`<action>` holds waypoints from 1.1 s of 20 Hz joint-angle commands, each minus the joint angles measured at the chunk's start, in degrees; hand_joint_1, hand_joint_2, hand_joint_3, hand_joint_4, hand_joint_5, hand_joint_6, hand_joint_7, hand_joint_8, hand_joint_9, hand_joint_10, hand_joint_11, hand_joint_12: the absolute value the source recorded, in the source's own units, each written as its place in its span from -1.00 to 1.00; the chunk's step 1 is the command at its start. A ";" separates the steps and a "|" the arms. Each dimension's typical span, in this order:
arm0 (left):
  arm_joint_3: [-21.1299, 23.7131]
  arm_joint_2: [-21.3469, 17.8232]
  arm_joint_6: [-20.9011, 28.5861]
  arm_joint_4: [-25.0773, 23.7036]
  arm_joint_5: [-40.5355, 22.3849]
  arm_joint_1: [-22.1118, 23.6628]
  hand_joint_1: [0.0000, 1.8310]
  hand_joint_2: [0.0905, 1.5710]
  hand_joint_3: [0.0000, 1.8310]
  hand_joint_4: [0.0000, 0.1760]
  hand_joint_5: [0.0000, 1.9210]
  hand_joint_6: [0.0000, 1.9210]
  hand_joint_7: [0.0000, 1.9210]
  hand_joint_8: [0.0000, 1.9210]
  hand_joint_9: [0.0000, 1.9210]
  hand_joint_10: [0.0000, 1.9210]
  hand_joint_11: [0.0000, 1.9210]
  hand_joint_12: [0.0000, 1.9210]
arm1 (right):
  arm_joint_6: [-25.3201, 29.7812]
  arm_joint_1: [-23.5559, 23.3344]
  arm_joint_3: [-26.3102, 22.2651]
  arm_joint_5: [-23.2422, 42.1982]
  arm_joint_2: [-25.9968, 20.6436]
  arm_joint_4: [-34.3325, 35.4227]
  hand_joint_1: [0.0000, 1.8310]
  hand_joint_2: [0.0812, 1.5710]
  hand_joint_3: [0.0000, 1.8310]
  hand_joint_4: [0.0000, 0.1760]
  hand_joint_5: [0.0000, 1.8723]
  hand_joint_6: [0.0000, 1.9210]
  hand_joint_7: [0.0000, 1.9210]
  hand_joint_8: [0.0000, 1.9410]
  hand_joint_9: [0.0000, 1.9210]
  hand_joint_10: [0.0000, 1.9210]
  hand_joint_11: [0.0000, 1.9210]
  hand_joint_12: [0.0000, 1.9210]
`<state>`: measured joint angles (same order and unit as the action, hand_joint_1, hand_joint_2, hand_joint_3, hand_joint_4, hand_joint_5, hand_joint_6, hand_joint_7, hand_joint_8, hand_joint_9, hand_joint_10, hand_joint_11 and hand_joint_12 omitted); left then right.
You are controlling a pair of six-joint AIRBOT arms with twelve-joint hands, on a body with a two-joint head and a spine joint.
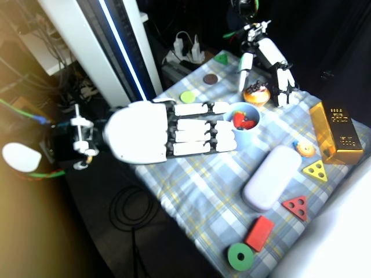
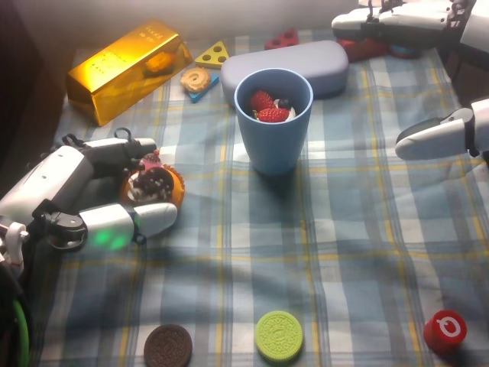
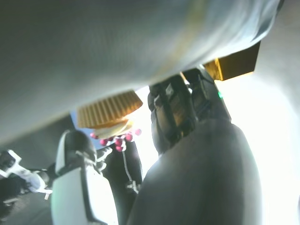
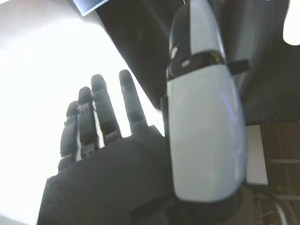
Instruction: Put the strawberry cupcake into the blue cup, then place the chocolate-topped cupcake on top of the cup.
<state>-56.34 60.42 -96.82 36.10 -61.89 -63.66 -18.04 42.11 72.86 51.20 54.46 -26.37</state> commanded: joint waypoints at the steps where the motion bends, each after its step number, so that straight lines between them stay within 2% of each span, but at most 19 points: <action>1: 0.27 -0.07 1.10 -2.39 -4.23 0.73 -0.11 0.17 -0.99 -0.86 -0.27 -0.98 -0.23 -0.99 -0.37 -1.00 -0.84 -0.57 | 0.33 -0.31 0.16 6.17 -0.15 3.21 -0.51 0.18 -1.00 0.22 -0.85 -1.00 -0.70 -1.00 -0.86 -1.00 -0.99 -0.98; 2: 0.50 -0.29 1.10 -2.58 -4.42 0.75 -0.08 0.17 -0.99 -0.86 -0.26 -0.98 -0.23 -1.00 -0.37 -1.00 -0.84 -0.57 | 0.33 -0.31 0.20 6.17 -0.15 3.22 -0.49 0.17 -1.00 0.20 -0.84 -0.99 -0.70 -1.00 -0.85 -0.99 -0.98 -0.98; 3: 0.72 -0.46 1.10 -2.68 -4.58 0.75 -0.04 0.18 -1.00 -0.74 -0.22 -0.99 -0.21 -1.00 -0.37 -1.00 -0.82 -0.60 | 0.33 -0.31 0.21 6.17 -0.15 3.22 -0.50 0.16 -1.00 0.08 -0.83 -0.99 -0.68 -0.99 -0.83 -0.99 -0.97 -0.98; 4: 0.83 -0.52 1.10 -2.74 -4.65 0.75 0.00 0.19 -1.00 -0.84 -0.18 -0.99 -0.20 -1.00 -0.36 -1.00 -0.82 -0.60 | 0.33 -0.31 0.22 6.17 -0.15 3.22 -0.52 0.14 -1.00 0.25 -0.83 -0.99 -0.69 -1.00 -0.85 -1.00 -0.99 -0.99; 5: 1.06 -0.68 1.10 -3.05 -4.86 0.75 -0.01 0.23 -0.99 -0.69 -0.22 -1.00 -0.26 -1.00 -0.43 -1.00 -0.87 -0.63 | 0.33 -0.30 0.27 6.16 -0.15 3.23 -0.53 0.14 -1.00 0.33 -0.84 -1.00 -0.70 -1.00 -0.85 -1.00 -0.99 -0.98; 6: 1.29 -0.89 1.10 -3.27 -5.11 0.76 0.05 0.22 -1.00 -0.82 -0.17 -0.98 -0.23 -0.99 -0.42 -0.99 -0.86 -0.62 | 0.33 -0.25 0.30 6.16 -0.15 3.26 -0.51 0.15 -1.00 0.18 -0.83 -1.00 -0.70 -1.00 -0.84 -1.00 -0.99 -0.98; 8: 2.04 -1.81 1.09 -3.89 -5.93 0.99 0.07 0.22 -0.99 -0.69 -0.10 -0.99 -0.17 -0.99 -0.38 -1.00 -0.84 -0.60 | 0.33 -0.16 0.31 6.16 -0.15 3.42 -0.52 0.15 -1.00 0.36 -0.84 -1.00 -0.71 -1.00 -0.85 -1.00 -1.00 -1.00; 9: 2.29 -2.36 1.07 -4.14 -6.21 1.10 0.04 0.28 -1.00 -0.58 -0.11 -1.00 -0.17 -1.00 -0.39 -1.00 -0.85 -0.57 | 0.33 -0.13 0.31 6.15 -0.13 3.45 -0.52 0.15 -1.00 0.39 -0.84 -1.00 -0.71 -1.00 -0.85 -1.00 -1.00 -1.00; 10: 2.51 -2.93 1.04 -4.25 -6.33 1.18 0.11 0.34 -1.00 0.68 0.02 -0.25 -0.12 -0.99 -0.34 -0.99 -0.80 -0.56 | 0.33 -0.11 0.32 6.15 -0.09 3.46 -0.50 0.16 -1.00 0.20 -0.84 -1.00 -0.70 -1.00 -0.84 -1.00 -0.99 -0.99; 11: 2.76 -3.61 0.93 -4.34 -6.49 1.20 0.11 0.36 -1.00 0.94 0.02 -0.04 -0.09 -0.99 -0.30 -0.99 -0.78 -0.55 | 0.33 -0.10 0.34 6.14 -0.05 3.49 -0.50 0.17 -1.00 0.25 -0.85 -1.00 -0.72 -1.00 -0.86 -1.00 -0.99 -1.00; 12: 3.01 -4.29 0.86 -4.35 -6.67 1.20 0.11 0.37 -1.00 0.99 0.02 0.00 -0.08 -0.99 -0.29 -0.99 -0.78 -0.55 | 0.33 -0.10 0.34 6.14 -0.05 3.49 -0.52 0.17 -1.00 0.33 -0.86 -1.00 -0.72 -1.00 -0.86 -1.00 -1.00 -1.00; 16: 4.88 -6.98 -1.49 -4.41 -8.18 1.34 0.10 0.39 -1.00 0.96 -0.01 0.06 -0.10 -1.00 -0.34 -1.00 -0.81 -0.55 | 0.33 0.07 0.35 6.13 0.00 3.71 -0.56 0.19 -1.00 0.16 -0.86 -1.00 -0.70 -1.00 -0.85 -1.00 -1.00 -1.00; 17: 5.26 -7.37 -1.88 -4.57 -8.44 1.40 0.09 0.40 -1.00 0.99 -0.03 0.08 -0.10 -1.00 -0.34 -1.00 -0.81 -0.55 | 0.33 0.09 0.37 6.13 0.04 3.72 -0.55 0.17 -1.00 0.25 -0.85 -1.00 -0.69 -0.99 -0.84 -0.99 -0.99 -1.00; 18: 5.52 -7.67 -1.88 -4.72 -8.62 1.40 0.09 0.40 -1.00 1.00 -0.03 0.09 -0.10 -1.00 -0.34 -1.00 -0.81 -0.54 | 0.33 0.09 0.41 6.13 0.13 3.73 -0.55 0.17 -1.00 0.23 -0.85 -1.00 -0.69 -1.00 -0.84 -1.00 -0.99 -0.99; 19: 5.66 -7.79 -1.88 -4.77 -8.75 1.40 0.08 0.42 -1.00 1.00 -0.06 0.14 -0.12 -1.00 -0.35 -1.00 -0.80 -0.50 | 0.33 0.10 0.45 6.13 0.20 3.73 -0.55 0.18 -1.00 0.21 -0.86 -1.00 -0.70 -1.00 -0.85 -1.00 -0.99 -1.00; 20: 5.75 -7.83 -1.88 -4.80 -8.90 1.41 0.07 0.43 -1.00 1.00 -0.07 0.16 -0.13 -1.00 -0.35 -1.00 -0.84 -0.37 | 0.33 0.14 0.46 6.12 0.23 3.75 -0.57 0.18 -1.00 0.22 -0.87 -1.00 -0.71 -1.00 -0.86 -1.00 -0.99 -1.00; 21: 5.89 -7.91 -1.88 -4.94 -9.05 1.57 0.08 0.44 -1.00 0.85 -0.08 0.17 -0.16 -1.00 -0.37 -1.00 -0.91 -0.22 | 0.33 0.21 0.46 6.11 0.21 3.80 -0.57 0.17 -1.00 0.29 -0.88 -1.00 -0.74 -1.00 -0.89 -1.00 -1.00 -1.00; 22: 6.04 -8.07 -1.88 -5.12 -9.20 1.78 0.08 0.44 -1.00 0.80 -0.08 0.17 -0.17 -1.00 -0.37 -1.00 -0.94 -0.20 | 0.33 0.26 0.46 6.11 0.16 3.81 -0.58 0.17 -1.00 0.30 -0.88 -1.00 -0.75 -1.00 -0.90 -1.00 -1.00 -1.00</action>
<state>-50.22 52.80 -99.15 32.77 -63.79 -62.74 -18.04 42.54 73.12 51.13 54.52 -25.69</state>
